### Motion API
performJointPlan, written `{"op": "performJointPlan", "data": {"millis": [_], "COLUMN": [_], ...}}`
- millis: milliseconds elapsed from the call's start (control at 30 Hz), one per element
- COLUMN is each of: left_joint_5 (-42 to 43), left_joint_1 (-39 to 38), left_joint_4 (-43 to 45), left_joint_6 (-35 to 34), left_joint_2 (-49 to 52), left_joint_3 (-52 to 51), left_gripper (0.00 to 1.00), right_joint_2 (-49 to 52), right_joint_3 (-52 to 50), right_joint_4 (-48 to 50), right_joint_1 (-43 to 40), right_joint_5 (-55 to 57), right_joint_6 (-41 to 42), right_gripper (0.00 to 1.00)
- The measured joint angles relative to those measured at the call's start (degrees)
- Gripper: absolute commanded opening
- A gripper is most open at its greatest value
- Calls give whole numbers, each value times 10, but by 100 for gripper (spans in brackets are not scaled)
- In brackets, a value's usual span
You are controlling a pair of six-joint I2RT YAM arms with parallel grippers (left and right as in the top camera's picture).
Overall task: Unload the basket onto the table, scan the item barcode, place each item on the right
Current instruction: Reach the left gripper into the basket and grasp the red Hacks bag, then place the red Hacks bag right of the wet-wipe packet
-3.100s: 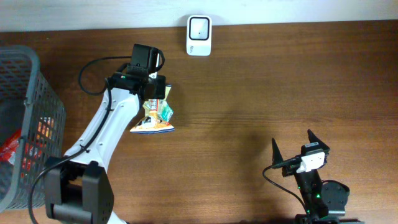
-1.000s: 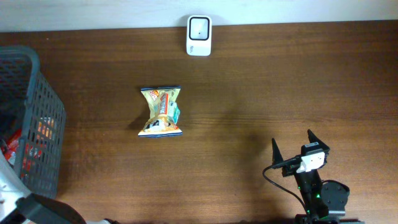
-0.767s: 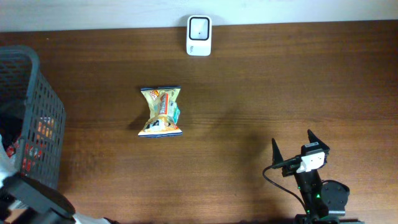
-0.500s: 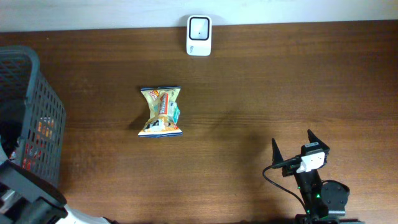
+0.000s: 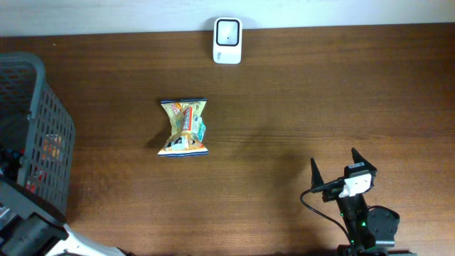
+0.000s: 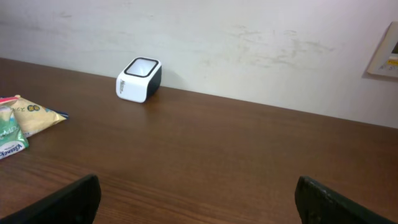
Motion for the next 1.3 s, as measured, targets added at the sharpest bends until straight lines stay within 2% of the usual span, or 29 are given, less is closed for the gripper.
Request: {"op": "performJointPlan", "data": {"millis": [67, 267, 400, 600, 700, 867, 1067, 1300], "left_joint_5": [0, 0, 11, 49, 57, 62, 61, 60], "left_joint_1": [0, 0, 1, -19, -66, -169, -333, -516], "left_joint_4": [5, 9, -31, -110, -146, -168, -189, -197], "left_joint_6": [-2, -2, -1, 16, 26, 43, 55, 57], "left_joint_2": [0, 0, 1, -4, -38, -137, -246, -226], "left_joint_3": [1, 8, 30, 166, 260, 347, 362, 316], "left_gripper": [0, 0, 0, 0, 0, 0, 0, 0], "right_joint_2": [0, 0, 0, 0, 0, 0, 0, 0], "right_joint_3": [0, 0, 0, 0, 0, 0, 0, 0], "right_joint_4": [0, 0, 0, 0, 0, 0, 0, 0], "right_joint_1": [0, 0, 0, 0, 0, 0, 0, 0], "right_joint_5": [0, 0, 0, 0, 0, 0, 0, 0], "right_joint_6": [0, 0, 0, 0, 0, 0, 0, 0], "right_gripper": [99, 99, 99, 99, 99, 99, 99, 99]}}
